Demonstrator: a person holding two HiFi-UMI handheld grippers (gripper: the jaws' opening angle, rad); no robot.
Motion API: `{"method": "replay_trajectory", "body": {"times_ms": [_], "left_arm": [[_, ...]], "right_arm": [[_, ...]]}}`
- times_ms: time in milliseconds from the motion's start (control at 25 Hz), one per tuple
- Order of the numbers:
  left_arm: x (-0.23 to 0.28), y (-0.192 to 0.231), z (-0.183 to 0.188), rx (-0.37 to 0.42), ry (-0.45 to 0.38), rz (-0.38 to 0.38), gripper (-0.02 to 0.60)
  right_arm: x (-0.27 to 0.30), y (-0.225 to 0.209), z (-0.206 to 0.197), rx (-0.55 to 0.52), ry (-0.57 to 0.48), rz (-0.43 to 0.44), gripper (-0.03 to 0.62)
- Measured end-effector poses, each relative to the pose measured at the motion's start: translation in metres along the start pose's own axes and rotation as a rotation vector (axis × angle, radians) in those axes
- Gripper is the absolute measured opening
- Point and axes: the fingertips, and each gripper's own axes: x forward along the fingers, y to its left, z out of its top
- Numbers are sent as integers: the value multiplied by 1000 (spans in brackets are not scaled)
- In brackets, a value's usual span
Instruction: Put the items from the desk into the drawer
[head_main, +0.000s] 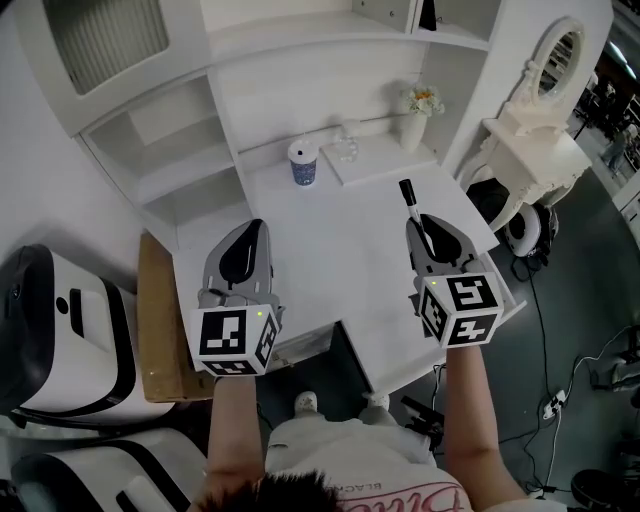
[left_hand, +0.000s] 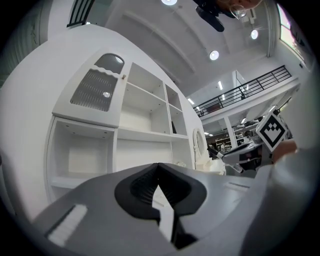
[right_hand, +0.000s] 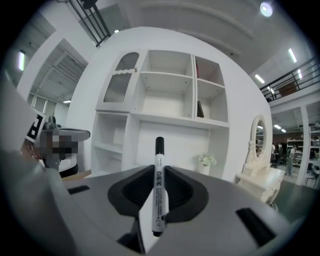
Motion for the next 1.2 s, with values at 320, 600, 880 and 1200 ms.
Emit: {"method": "replay_trajectory", "body": {"times_ms": [320, 600, 880, 1200], "left_arm": [[25, -36, 0, -10, -1, -47, 9], [39, -65, -23, -24, 56, -78, 9], [42, -88, -53, -50, 121, -89, 9], [40, -103, -83, -69, 182, -88, 9]], "right_arm": [[-34, -50, -10, 1, -4, -80, 72], [-48, -67, -70, 53, 94, -82, 72], [-55, -68, -122, 93, 198, -47, 71], [-54, -46, -199, 183, 358, 34, 72]]}}
